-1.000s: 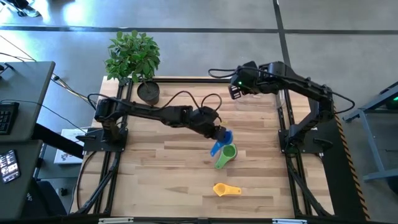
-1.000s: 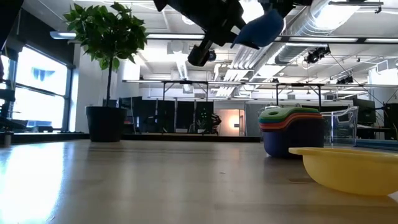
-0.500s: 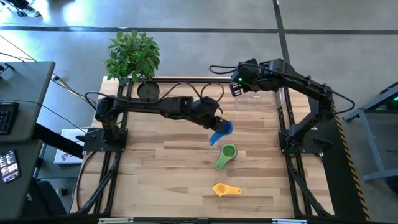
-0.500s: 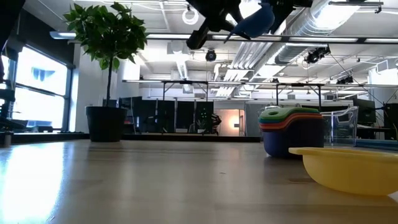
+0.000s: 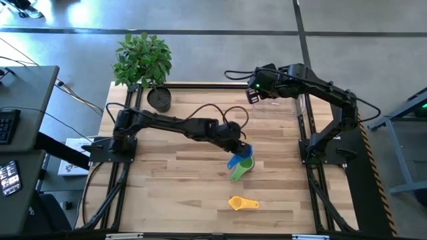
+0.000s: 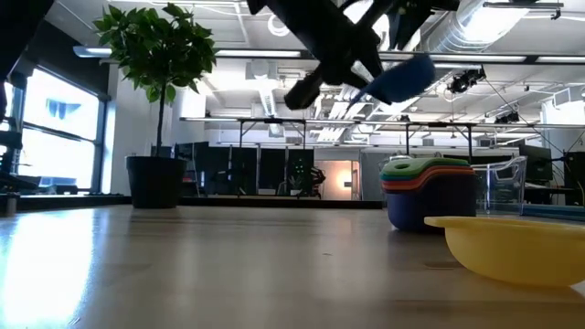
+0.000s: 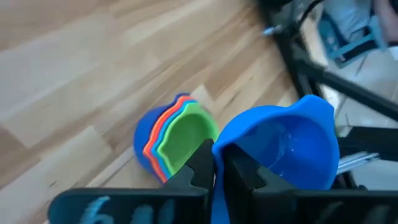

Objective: Nest measuring cups in basket
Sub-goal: Stack the blue measuring cup on top of the green measuring cup

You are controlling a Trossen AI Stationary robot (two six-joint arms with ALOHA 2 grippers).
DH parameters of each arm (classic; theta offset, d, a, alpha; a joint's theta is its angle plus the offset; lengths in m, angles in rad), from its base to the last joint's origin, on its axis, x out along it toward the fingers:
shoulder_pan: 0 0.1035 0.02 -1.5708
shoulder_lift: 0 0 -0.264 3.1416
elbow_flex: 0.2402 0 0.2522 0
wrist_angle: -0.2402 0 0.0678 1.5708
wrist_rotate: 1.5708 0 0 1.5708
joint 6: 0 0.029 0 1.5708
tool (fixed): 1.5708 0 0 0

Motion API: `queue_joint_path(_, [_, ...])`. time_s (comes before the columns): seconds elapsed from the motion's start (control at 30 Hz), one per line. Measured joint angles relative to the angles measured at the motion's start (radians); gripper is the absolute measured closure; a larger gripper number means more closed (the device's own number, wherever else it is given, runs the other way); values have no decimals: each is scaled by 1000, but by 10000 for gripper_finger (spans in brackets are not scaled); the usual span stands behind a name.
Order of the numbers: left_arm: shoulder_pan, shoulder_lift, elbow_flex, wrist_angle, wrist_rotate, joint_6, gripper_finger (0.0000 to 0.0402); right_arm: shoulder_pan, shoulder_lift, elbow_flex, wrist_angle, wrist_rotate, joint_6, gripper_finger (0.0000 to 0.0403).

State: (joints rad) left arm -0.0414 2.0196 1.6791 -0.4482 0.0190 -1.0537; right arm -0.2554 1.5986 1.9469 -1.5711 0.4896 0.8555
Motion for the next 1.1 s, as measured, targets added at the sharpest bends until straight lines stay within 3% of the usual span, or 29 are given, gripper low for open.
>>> queue_joint_path(0.27, [-12,71,0,33,72,-27,394,0,0,0,0,-1,0,339])
queue_joint_path(1.1, [-12,147,0,55,125,-121,392,1,0,0,0,-1,-2,339])
